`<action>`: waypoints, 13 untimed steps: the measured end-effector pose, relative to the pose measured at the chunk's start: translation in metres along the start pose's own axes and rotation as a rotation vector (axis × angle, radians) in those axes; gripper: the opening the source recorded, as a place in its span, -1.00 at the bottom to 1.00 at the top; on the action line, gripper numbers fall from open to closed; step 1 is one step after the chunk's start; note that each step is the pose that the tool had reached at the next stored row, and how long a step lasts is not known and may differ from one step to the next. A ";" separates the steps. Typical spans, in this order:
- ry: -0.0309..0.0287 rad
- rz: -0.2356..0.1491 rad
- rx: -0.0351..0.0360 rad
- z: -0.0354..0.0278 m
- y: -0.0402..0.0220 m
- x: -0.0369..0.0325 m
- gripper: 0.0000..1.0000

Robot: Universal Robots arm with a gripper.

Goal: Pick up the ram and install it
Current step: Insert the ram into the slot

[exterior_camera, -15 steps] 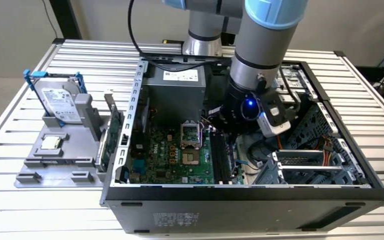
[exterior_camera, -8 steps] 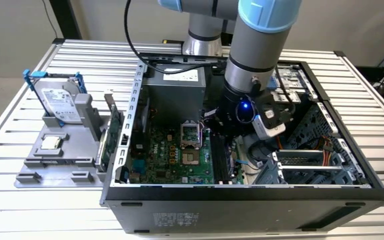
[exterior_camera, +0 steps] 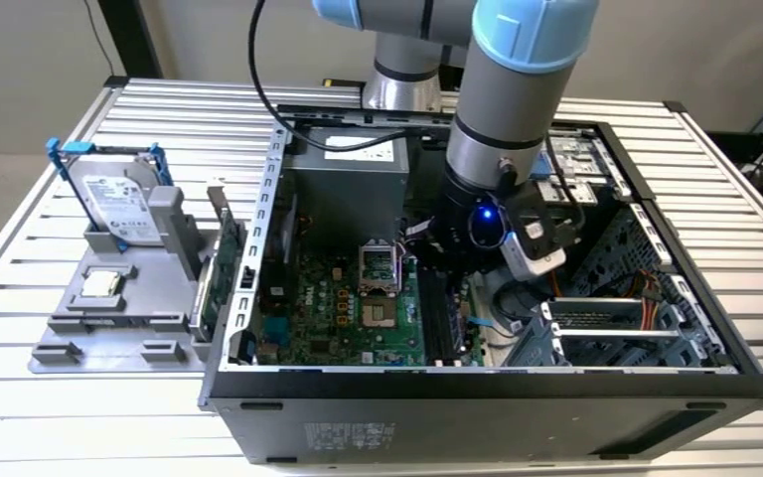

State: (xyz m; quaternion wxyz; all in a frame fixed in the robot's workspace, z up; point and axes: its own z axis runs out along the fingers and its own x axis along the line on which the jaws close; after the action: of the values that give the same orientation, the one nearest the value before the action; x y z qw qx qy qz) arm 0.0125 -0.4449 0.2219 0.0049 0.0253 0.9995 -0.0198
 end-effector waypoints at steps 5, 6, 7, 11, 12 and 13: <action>-0.0002 -0.006 0.0005 0.0021 0.0007 -0.0001 -1.00; -0.0002 -0.006 0.0006 0.0026 0.0008 -0.0001 -1.00; -0.0002 -0.007 0.0008 0.0032 0.0008 0.0000 -1.00; -0.0004 -0.009 0.0025 0.0046 0.0010 0.0000 -1.00; -0.0007 -0.010 0.0026 0.0051 0.0010 0.0000 -1.00; -0.0008 -0.012 0.0030 0.0050 0.0010 -0.0001 -1.00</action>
State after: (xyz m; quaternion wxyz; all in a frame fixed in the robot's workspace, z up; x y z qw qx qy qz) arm 0.0127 -0.4441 0.2168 0.0051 0.0192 0.9996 -0.0213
